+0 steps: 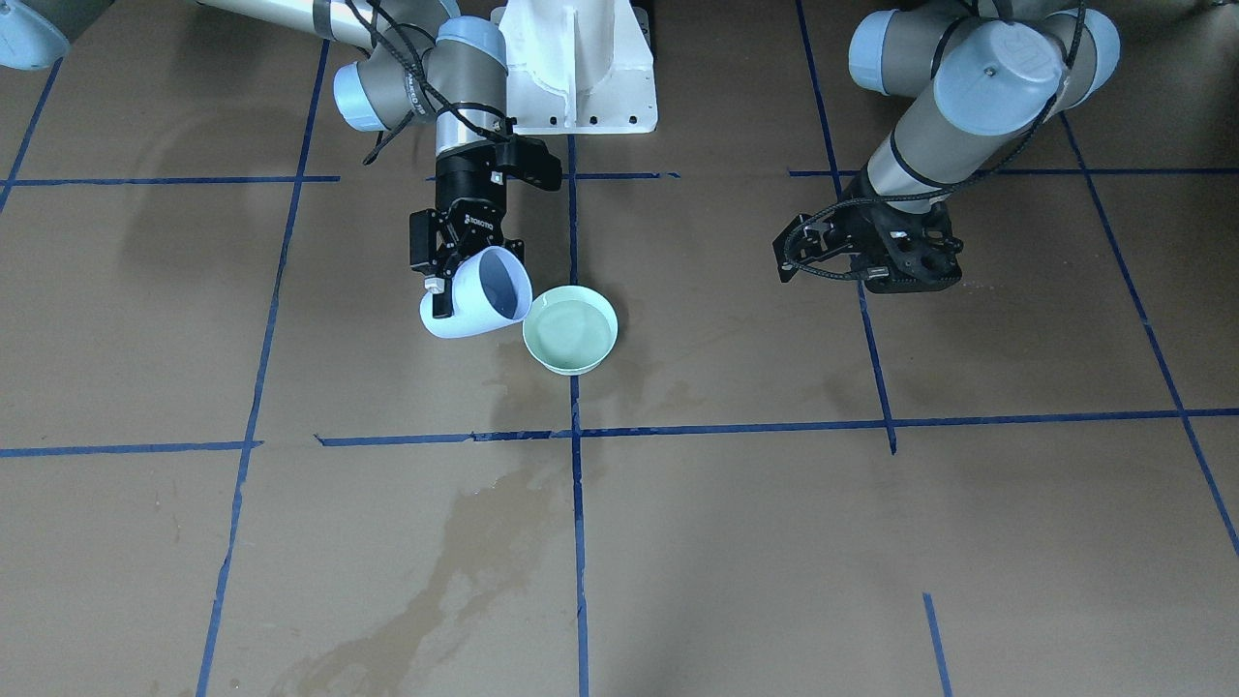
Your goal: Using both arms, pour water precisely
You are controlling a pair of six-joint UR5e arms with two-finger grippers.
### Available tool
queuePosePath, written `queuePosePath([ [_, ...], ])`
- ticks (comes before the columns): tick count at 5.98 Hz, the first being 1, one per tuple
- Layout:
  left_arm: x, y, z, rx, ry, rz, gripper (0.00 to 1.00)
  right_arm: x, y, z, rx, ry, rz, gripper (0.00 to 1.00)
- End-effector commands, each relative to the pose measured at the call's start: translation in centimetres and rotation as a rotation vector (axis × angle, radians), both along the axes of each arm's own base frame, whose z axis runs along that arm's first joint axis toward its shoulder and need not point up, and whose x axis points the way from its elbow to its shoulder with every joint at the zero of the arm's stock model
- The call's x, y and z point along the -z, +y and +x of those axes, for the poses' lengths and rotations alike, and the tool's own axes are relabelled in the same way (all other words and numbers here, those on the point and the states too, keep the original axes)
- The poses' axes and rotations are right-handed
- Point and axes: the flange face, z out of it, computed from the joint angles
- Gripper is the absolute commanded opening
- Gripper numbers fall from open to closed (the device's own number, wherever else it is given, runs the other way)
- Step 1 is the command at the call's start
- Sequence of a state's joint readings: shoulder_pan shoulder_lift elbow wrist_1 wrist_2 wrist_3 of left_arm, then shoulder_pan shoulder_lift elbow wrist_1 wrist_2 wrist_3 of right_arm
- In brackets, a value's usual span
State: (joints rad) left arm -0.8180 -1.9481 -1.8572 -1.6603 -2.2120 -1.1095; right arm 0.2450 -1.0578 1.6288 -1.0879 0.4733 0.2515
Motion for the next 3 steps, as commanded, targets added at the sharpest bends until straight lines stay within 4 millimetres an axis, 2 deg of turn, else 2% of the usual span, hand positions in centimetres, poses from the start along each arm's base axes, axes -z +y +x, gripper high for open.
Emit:
queuePosePath([
  [1,0.01,0.01,-0.11,0.001,0.001,0.001,1.0,-0.06,0.59,-0.34,0.028,0.158,0.03,0.0],
  [3,-0.12,0.07,-0.16,0.0,-0.001,0.0,1.0,-0.33,0.76,-0.73,0.031,0.321,0.044,0.0],
])
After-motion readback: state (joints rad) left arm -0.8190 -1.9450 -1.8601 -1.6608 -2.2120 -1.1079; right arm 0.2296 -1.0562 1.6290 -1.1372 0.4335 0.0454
